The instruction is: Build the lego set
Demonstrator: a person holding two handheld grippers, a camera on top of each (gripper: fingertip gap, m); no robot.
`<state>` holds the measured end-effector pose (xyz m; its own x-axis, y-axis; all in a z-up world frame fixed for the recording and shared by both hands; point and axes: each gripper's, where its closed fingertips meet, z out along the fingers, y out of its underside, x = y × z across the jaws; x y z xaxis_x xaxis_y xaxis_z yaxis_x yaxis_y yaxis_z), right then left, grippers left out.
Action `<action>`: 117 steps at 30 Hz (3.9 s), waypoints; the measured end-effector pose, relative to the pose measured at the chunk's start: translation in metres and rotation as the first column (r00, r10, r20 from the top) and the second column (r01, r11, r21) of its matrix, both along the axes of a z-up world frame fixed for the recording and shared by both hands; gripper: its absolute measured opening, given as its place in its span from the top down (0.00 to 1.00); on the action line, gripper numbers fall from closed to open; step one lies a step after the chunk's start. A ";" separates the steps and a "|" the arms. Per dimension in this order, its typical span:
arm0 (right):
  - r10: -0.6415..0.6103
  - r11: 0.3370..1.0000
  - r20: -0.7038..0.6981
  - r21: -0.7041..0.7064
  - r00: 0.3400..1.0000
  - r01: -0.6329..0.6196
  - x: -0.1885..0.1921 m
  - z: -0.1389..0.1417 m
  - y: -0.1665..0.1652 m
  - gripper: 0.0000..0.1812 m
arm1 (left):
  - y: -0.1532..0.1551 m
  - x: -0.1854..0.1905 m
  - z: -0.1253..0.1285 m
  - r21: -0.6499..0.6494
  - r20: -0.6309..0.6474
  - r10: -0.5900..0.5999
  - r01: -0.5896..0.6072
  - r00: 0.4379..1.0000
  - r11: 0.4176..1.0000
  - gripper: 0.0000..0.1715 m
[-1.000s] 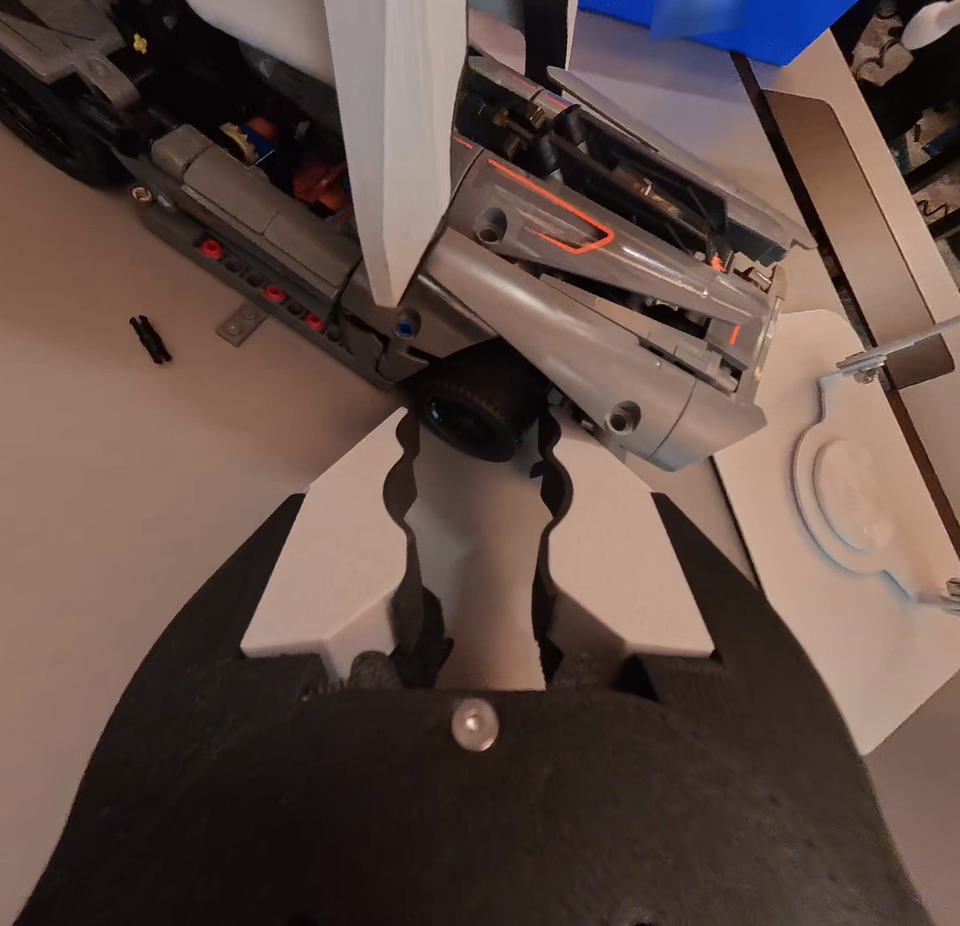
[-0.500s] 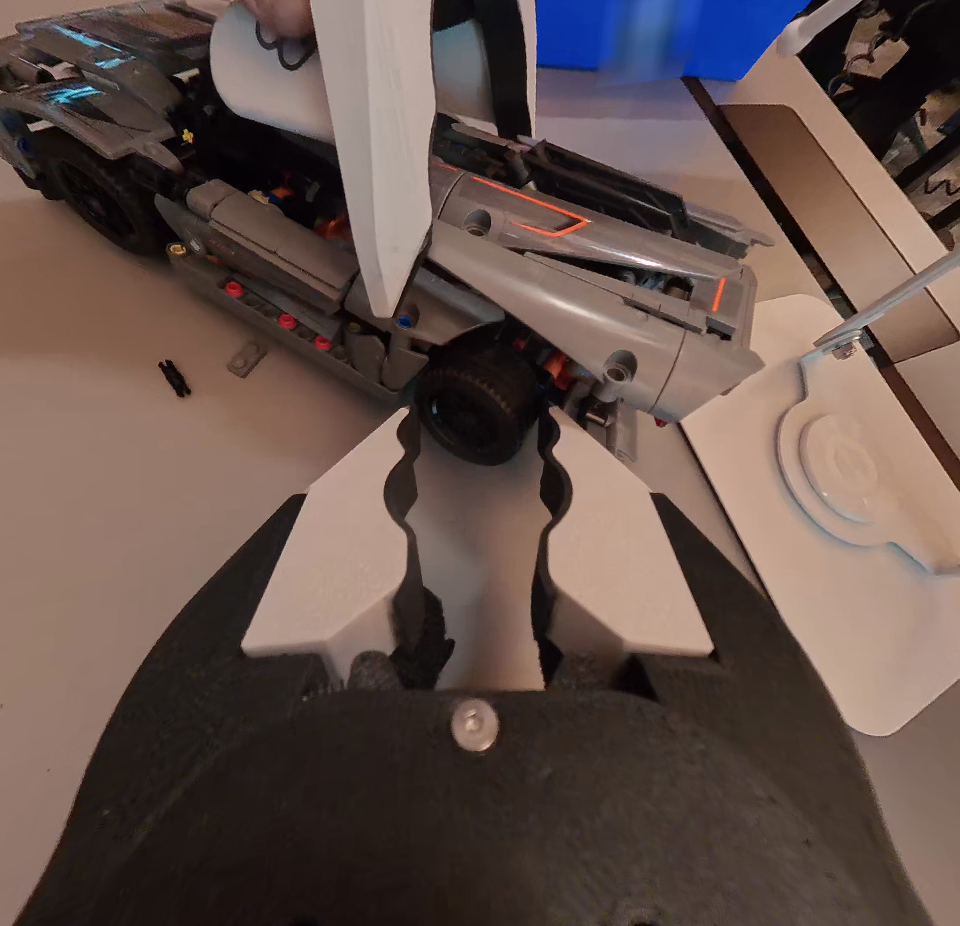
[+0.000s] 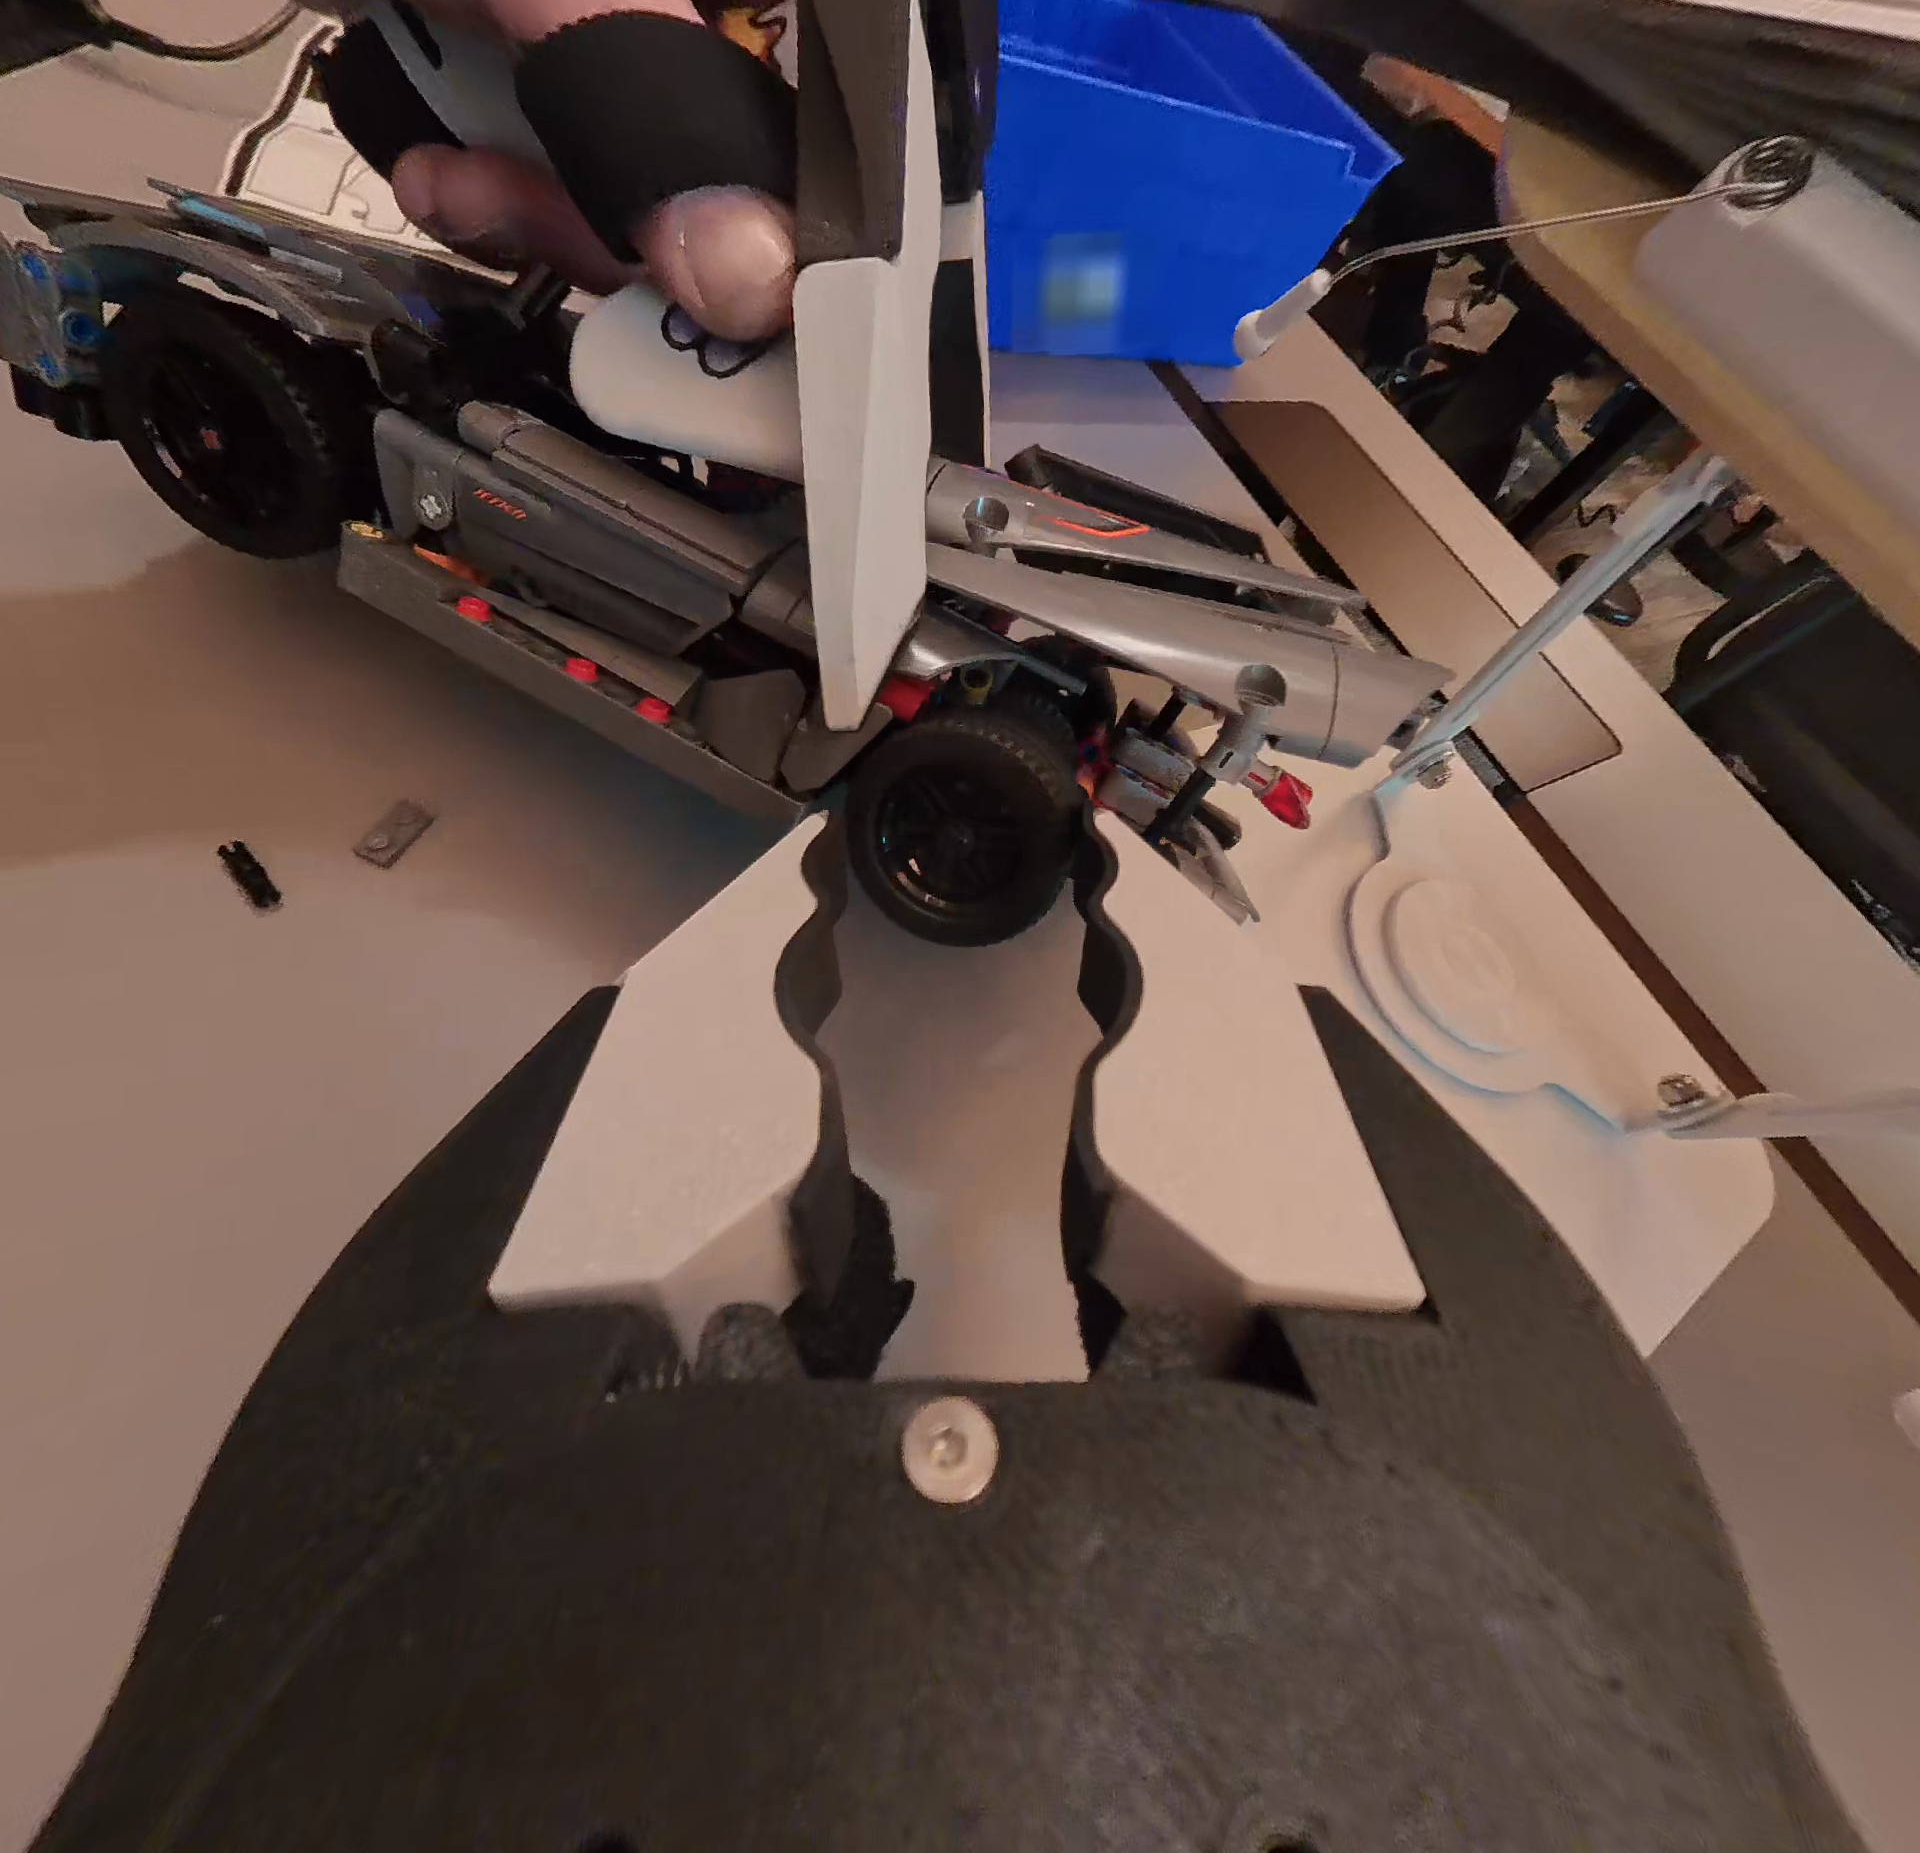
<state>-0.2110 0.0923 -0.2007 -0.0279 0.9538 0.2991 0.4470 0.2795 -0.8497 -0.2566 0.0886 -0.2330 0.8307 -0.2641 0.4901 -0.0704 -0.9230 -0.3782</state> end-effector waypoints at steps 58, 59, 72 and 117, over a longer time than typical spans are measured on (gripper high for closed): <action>0.181 0.949 0.074 -0.274 0.981 -0.154 -0.036 -0.021 -0.045 0.95 | 0.013 -0.007 -0.003 -0.055 0.084 -0.083 0.088 0.993 0.995 0.11; 0.180 0.949 0.071 -0.273 0.981 -0.155 -0.035 -0.020 -0.044 0.95 | 0.013 -0.007 -0.003 -0.057 0.085 -0.083 0.088 0.993 0.994 0.11; 0.202 0.945 0.141 -0.289 0.969 -0.155 -0.026 -0.032 -0.041 0.97 | 0.015 -0.003 -0.009 -0.068 0.086 -0.081 0.086 0.993 0.994 0.12; 0.123 0.916 -0.032 -0.381 0.992 -0.126 -0.047 0.000 -0.029 0.97 | -0.043 -0.058 0.031 0.270 -0.768 0.134 0.126 0.626 0.955 0.50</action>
<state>-0.2582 0.0629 -0.2012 -0.1533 0.9844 -0.0862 0.4232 -0.0134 -0.9060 -0.3144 0.0461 -0.2017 0.8638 -0.2709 -0.4248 -0.4517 -0.7899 -0.4148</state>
